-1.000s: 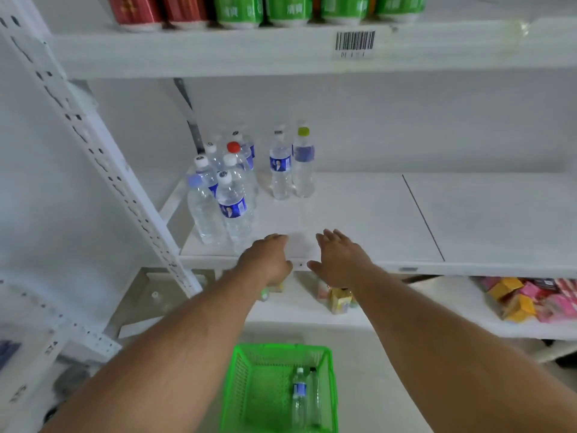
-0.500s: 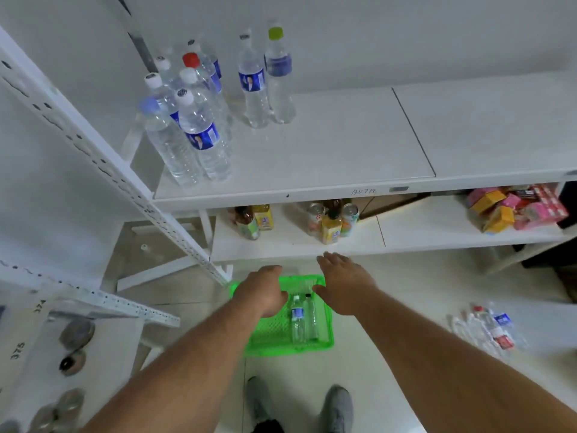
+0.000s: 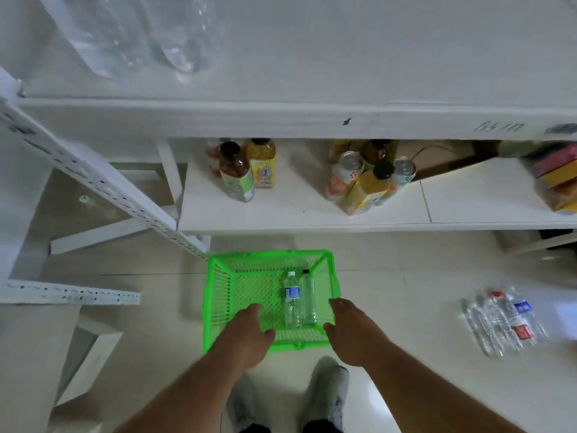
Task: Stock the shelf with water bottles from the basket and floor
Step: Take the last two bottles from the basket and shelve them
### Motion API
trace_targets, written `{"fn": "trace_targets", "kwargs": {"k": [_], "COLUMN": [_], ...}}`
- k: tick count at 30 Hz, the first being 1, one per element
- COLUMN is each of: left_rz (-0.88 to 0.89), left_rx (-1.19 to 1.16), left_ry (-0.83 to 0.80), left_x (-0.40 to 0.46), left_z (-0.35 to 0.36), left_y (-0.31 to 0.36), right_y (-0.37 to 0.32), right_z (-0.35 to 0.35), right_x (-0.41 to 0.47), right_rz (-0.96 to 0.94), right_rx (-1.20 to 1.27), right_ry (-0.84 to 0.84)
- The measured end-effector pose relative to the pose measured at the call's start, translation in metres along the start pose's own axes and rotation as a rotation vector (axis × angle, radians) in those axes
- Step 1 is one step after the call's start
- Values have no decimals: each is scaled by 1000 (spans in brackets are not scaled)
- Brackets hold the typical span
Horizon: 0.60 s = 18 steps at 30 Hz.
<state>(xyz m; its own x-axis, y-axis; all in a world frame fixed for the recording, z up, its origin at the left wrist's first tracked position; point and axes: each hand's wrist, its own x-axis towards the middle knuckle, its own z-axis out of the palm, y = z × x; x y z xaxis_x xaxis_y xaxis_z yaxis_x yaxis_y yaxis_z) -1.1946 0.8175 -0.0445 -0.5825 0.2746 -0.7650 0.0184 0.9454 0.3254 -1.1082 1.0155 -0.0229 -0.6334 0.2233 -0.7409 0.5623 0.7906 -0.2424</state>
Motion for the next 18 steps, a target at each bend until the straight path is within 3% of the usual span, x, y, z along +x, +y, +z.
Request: {"fn": "trace_targets", "kwargs": {"k": [10, 18], "left_rz": [-64, -110], "left_rx": [-153, -276], "left_ry": [14, -10], "left_x": [229, 345], "left_z": [164, 260], "left_y": [-69, -103], "right_y": [54, 85], "right_z": [154, 247], "right_x": [264, 390], "right_rz": [115, 186], "right_rx": [126, 133], "right_ry": [-43, 12]}}
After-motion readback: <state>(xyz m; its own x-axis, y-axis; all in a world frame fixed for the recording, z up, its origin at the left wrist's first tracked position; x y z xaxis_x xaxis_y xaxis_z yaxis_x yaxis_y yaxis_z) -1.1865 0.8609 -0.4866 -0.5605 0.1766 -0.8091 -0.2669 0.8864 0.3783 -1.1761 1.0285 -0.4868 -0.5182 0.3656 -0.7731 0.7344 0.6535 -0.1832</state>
